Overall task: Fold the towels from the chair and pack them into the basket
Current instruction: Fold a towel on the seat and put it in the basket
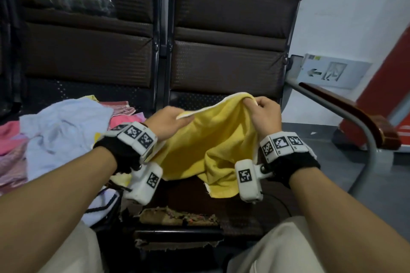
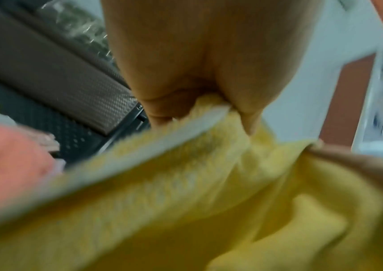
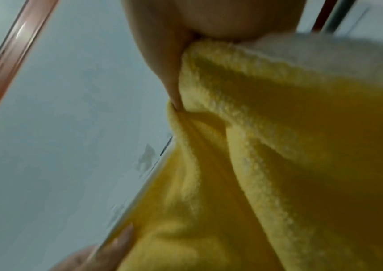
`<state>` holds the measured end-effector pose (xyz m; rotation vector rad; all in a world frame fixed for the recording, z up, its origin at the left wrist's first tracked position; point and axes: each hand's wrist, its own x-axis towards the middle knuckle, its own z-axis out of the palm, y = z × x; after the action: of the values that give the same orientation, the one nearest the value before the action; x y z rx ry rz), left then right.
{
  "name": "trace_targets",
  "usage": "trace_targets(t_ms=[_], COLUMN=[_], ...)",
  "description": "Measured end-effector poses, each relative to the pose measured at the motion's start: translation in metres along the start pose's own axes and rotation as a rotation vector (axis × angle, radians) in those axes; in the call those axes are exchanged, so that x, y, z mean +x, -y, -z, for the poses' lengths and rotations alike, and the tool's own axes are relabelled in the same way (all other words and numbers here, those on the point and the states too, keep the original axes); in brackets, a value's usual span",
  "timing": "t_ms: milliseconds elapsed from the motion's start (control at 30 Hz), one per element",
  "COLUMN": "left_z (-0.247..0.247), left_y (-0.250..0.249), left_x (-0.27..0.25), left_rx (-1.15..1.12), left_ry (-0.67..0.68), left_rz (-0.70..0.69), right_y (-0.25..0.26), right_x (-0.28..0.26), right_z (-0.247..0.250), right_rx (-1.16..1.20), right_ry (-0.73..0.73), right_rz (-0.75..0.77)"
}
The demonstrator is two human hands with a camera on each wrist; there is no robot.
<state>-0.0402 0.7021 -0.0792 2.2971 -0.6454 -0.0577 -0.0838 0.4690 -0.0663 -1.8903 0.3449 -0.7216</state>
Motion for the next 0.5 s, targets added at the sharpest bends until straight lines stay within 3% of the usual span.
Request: trace_targets(t_ms=[100, 200, 267, 400, 500], left_z=[0.005, -0.006, -0.019, -0.032, -0.035], left_y=[-0.015, -0.005, 0.010, 0.024, 0.027], left_x=[0.005, 0.003, 0.000, 0.002, 0.004], left_rx=[-0.343, -0.405, -0.296, -0.182, -0.214], left_ry=[-0.135, -0.169, -0.110, -0.063, -0.059], left_rz=[-0.039, 0.020, 0.068, 0.131, 0.145], right_y=[0.001, -0.008, -0.021, -0.042, -0.055], right_x=[-0.006, -0.015, -0.018, -0.029, -0.038], right_z=[-0.006, -0.013, -0.015, -0.010, -0.006], right_rx=[0.150, 0.240, 0.008, -0.732, -1.000], right_ry=[0.129, 0.414, 0.557, 0.774, 0.994], right_rz=[-0.046, -0.176, -0.175, 0.027, -0.019])
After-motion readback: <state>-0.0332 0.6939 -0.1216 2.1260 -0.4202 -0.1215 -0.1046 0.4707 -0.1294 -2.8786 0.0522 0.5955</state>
